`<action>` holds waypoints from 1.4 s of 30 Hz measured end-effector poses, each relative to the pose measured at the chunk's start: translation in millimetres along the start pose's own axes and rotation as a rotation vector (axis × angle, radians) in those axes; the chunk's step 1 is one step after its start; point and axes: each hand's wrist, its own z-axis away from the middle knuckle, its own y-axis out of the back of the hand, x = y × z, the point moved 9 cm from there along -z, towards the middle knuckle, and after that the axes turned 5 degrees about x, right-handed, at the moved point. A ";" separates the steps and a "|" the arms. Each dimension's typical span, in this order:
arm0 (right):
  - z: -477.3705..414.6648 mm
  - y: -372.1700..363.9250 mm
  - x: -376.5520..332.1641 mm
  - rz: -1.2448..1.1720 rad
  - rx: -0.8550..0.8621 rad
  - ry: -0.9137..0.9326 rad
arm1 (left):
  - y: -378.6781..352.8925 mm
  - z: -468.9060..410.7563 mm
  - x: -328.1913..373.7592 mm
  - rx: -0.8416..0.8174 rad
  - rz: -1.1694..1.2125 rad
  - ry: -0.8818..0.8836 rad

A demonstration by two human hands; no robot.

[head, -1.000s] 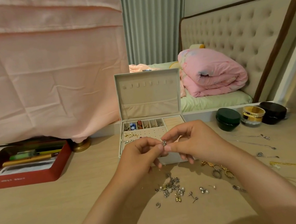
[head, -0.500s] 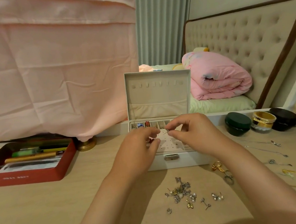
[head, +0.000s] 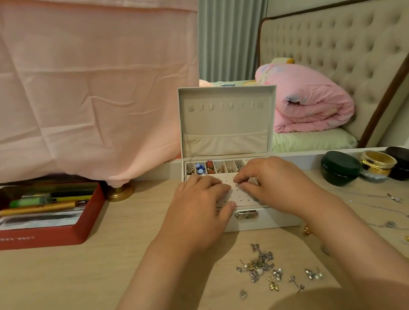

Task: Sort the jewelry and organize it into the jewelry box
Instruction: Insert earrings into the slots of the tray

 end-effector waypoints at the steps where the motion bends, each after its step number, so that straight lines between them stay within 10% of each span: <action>1: -0.2 -0.3 -1.9 0.017 -0.007 0.015 | 0.3 0.5 -0.1 -0.001 0.000 0.002; 30: 17.2 24.9 -7.8 -0.058 0.021 -0.007 | 27.9 0.9 31.5 0.101 -0.011 -0.098; 42: 68.4 -26.9 -32.0 0.153 -0.351 0.004 | -13.9 30.8 33.1 -0.463 -0.070 0.080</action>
